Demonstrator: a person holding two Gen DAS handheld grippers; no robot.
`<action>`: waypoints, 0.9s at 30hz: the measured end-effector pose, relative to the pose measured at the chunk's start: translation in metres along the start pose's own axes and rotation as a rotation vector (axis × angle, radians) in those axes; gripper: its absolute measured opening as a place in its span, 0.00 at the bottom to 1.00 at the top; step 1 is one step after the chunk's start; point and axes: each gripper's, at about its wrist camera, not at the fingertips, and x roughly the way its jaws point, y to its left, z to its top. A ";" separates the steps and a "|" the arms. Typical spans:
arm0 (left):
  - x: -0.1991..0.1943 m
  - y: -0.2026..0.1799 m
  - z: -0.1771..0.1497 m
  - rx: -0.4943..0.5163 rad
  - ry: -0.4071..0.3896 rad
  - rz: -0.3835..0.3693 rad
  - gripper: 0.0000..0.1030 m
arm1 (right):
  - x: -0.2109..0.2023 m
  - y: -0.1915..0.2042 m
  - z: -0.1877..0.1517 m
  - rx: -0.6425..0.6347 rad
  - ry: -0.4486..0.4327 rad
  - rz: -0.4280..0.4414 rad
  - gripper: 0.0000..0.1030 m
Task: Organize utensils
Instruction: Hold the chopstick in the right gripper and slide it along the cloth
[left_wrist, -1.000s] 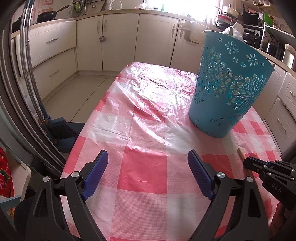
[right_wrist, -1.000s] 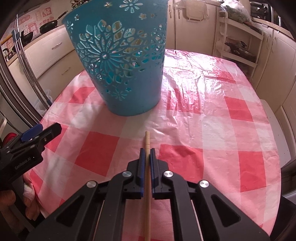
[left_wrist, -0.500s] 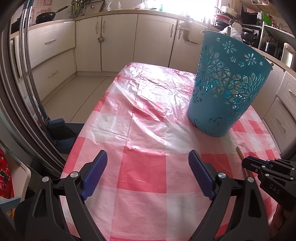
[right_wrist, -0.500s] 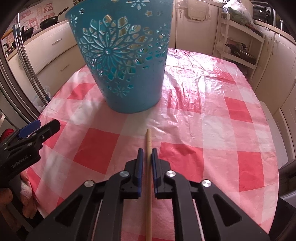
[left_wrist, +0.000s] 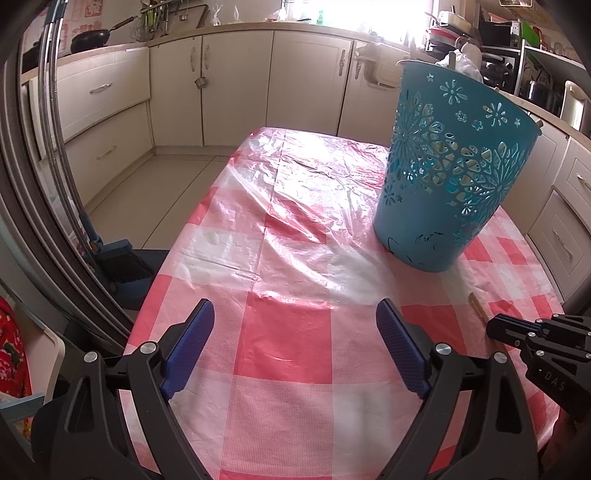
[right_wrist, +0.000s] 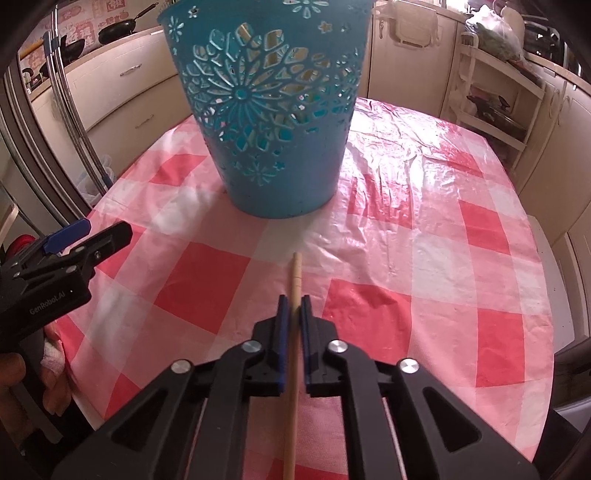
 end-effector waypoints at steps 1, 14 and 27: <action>0.000 0.000 0.000 0.000 -0.001 0.000 0.83 | 0.000 -0.002 0.000 0.008 -0.001 0.008 0.06; -0.005 -0.006 0.001 0.007 -0.010 -0.004 0.83 | 0.002 -0.004 -0.001 -0.016 0.005 0.059 0.06; -0.006 -0.034 0.018 0.054 -0.007 -0.022 0.84 | 0.000 -0.025 0.001 0.063 -0.025 0.052 0.06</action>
